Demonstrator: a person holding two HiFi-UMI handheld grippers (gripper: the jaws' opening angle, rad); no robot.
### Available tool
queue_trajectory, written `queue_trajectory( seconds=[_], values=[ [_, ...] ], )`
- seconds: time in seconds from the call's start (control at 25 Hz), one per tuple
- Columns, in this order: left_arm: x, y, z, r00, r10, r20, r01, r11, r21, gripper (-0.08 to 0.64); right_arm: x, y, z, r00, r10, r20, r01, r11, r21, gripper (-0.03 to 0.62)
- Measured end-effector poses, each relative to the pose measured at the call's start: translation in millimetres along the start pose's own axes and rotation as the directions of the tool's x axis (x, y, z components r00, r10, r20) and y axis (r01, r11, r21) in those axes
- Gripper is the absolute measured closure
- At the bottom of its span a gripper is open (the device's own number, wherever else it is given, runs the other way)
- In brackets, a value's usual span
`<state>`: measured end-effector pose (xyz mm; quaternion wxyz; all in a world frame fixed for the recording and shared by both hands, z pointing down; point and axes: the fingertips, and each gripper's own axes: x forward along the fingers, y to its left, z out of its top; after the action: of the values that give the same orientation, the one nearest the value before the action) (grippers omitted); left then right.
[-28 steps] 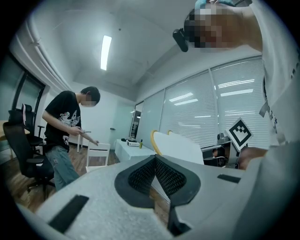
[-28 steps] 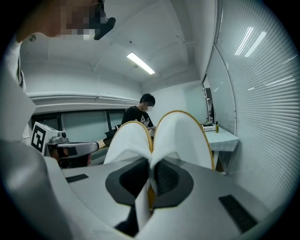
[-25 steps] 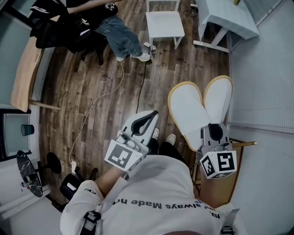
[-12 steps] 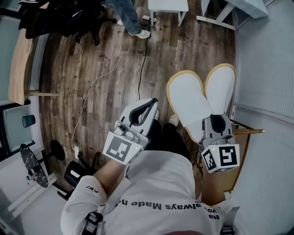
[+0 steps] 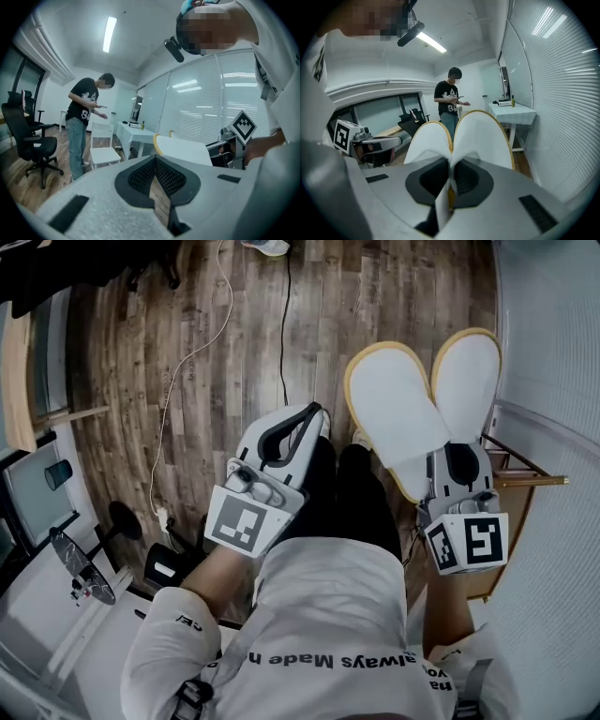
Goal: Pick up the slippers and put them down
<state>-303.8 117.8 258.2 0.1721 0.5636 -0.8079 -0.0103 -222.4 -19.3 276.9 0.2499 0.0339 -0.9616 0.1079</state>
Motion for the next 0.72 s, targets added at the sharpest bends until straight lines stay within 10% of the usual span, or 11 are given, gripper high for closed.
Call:
queue_trajectory(
  seconds=[0.72],
  values=[
    [59,50,-163,0.996,-0.035,-0.087,0.036,0.999,0.004,0.549,117,-36,-153,0.994,-0.021,-0.103,0.026,0.999,0.047,0.568]
  ],
)
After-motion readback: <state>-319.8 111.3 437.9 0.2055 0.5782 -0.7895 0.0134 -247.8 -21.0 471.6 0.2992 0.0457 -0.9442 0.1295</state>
